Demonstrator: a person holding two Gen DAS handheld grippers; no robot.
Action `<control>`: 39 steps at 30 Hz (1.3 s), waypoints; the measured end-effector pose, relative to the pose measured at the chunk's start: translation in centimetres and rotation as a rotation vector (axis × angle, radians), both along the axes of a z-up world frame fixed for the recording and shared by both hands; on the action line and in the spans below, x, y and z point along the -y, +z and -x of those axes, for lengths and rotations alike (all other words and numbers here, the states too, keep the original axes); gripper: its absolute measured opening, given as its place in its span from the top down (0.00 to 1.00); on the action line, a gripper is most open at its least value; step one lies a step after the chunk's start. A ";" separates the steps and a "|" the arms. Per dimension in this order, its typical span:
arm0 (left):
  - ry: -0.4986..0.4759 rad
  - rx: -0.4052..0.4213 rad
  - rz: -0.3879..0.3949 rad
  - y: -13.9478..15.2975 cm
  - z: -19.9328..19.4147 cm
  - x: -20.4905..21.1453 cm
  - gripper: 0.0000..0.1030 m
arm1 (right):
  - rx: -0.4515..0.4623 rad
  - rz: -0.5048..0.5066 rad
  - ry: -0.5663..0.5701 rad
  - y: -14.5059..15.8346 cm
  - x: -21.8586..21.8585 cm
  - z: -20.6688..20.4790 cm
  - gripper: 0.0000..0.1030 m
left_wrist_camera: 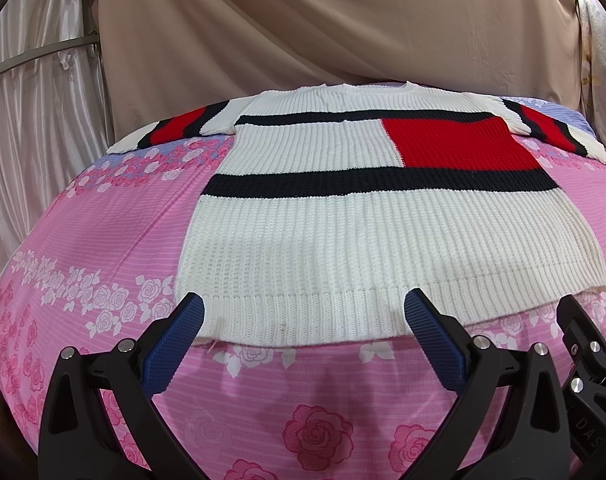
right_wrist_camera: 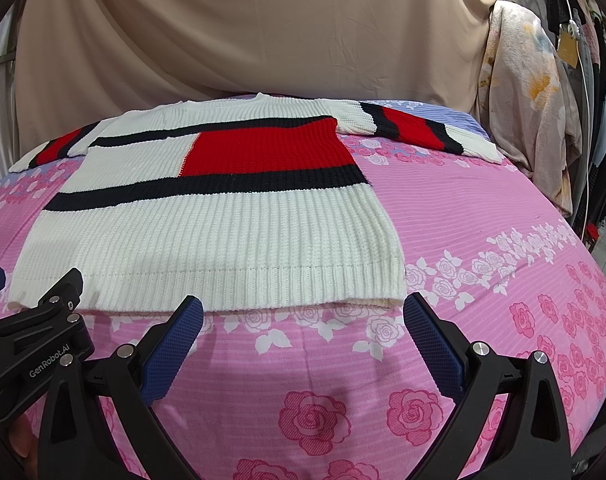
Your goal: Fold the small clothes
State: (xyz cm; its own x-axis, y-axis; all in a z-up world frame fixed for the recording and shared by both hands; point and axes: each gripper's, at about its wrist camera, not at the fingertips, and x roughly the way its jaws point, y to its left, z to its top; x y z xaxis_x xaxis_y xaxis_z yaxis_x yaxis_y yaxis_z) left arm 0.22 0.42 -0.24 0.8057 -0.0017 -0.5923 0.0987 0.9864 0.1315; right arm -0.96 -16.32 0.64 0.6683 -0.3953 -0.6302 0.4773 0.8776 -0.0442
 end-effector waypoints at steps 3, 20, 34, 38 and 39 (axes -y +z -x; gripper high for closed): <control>0.001 0.001 -0.001 0.0 0.0 0.0 0.05 | -0.001 0.000 0.000 0.0 0.0 0.0 0.05; 0.000 -0.004 0.004 -0.1 0.0 0.0 0.05 | -0.002 -0.025 0.009 -0.1 0.2 -0.1 0.05; -0.111 -0.041 0.174 3.7 -3.4 -2.6 0.05 | 0.016 -0.130 -0.097 3.0 19.9 -3.7 0.05; -0.138 -0.020 0.188 5.2 -6.2 -2.9 0.05 | 0.016 -0.195 -0.269 2.4 31.6 -6.9 0.05; -0.138 -0.013 0.183 5.4 -7.1 -2.9 0.05 | 0.023 -0.206 -0.305 2.2 34.4 -7.8 0.05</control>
